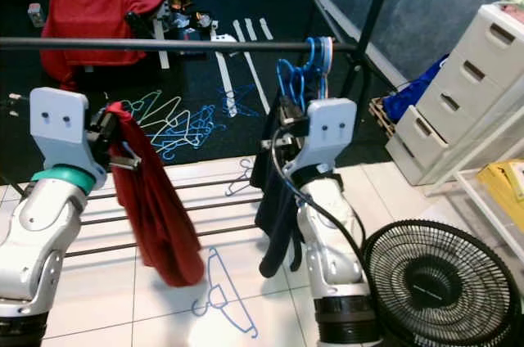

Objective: Hang hanger

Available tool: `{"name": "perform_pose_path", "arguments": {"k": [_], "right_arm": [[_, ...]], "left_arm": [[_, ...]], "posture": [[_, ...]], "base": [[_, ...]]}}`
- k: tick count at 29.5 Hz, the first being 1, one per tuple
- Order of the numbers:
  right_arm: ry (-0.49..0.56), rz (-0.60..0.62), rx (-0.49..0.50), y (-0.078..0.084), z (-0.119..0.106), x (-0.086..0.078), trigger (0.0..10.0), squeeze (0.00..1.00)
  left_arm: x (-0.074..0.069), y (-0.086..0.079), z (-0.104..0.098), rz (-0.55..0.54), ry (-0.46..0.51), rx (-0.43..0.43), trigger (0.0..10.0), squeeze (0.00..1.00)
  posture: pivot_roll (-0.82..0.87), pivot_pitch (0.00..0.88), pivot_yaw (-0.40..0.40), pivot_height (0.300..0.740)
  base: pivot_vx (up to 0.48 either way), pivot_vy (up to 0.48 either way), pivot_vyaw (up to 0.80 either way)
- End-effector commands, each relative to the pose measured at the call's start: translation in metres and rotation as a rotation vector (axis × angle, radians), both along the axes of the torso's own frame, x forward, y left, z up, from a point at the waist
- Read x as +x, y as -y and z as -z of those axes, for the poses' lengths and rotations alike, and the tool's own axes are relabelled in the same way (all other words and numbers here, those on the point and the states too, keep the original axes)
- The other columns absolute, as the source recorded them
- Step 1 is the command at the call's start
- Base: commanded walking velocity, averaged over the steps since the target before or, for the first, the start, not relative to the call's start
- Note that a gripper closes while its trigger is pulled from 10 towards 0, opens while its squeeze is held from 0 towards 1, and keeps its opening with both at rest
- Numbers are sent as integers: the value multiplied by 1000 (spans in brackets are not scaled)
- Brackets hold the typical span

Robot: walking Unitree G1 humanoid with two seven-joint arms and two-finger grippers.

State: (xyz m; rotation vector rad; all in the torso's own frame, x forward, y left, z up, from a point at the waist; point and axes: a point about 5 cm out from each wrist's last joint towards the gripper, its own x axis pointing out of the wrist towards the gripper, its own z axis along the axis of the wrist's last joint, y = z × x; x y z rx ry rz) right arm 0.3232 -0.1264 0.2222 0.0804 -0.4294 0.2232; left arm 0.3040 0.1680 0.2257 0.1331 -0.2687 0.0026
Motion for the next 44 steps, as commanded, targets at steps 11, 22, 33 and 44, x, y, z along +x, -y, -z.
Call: {"name": "perform_pose_path", "arguments": {"k": [11,22,33,44], "right_arm": [[-7,13,34,6,2,-1,10000,1000],[-304,163,-149,73,30,28,10000,0],[-287,37,-293,64,8,64,10000,0],[-229,48,-277,49,-26,87,10000,0]], "left_arm": [[3,4,-3,11,26,10,10000,0],[3,7,-3,28,19,16,10000,0],[1,7,-7,40,25,28,10000,0],[-3,6,-12,49,20,53,10000,0]], "posture": [[-13,74,60,740],[-16,100,76,740],[37,122,77,740],[78,148,95,740]], "base": [[0,0,0],[0,0,0],[0,0,0],[0,0,0]]}}
